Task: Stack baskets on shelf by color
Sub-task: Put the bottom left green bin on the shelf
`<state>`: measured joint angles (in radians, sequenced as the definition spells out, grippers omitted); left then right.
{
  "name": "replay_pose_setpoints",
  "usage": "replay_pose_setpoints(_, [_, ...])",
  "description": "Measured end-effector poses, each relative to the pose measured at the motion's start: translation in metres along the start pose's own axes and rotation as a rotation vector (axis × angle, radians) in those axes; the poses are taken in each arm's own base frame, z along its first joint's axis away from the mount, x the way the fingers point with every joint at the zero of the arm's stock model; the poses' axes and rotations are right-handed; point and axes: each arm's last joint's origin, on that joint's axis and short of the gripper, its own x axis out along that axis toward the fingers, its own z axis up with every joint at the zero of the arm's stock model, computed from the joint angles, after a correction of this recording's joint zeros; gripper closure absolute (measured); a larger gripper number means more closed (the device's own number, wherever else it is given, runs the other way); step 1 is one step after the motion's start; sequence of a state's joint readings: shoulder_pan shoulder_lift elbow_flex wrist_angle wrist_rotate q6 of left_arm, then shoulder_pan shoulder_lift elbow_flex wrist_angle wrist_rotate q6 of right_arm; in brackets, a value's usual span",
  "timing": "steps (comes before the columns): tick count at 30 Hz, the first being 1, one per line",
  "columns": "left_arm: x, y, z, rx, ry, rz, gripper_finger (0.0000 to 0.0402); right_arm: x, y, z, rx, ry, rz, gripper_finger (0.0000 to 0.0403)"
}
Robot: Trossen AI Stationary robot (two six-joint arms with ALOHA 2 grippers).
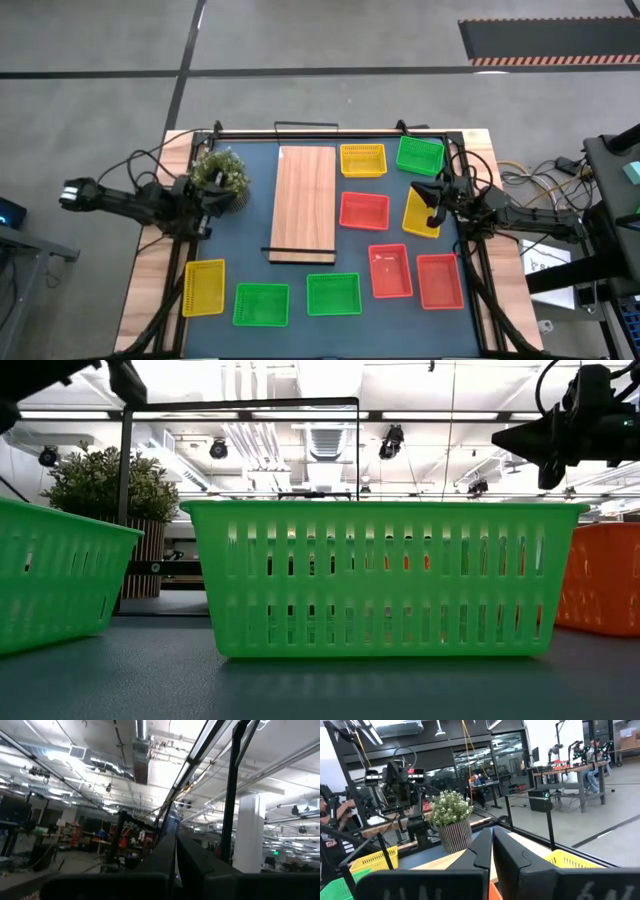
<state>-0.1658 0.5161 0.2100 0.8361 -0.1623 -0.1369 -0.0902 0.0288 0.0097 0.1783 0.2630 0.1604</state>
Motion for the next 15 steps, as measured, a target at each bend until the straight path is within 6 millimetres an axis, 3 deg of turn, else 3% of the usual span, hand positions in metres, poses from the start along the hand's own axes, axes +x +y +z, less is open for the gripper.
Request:
replay_pose_setpoints(7, [0.042,-0.010,0.014,-0.038,0.044,-0.027,0.0401,0.000,0.000,0.000,0.006,-0.004,0.001,0.0394])
replay_pose_setpoints(15, [0.094,-0.029,0.023,-0.033,0.246,-0.089,0.0401,0.000,0.001,0.006,-0.085,-0.056,0.017,0.0394])
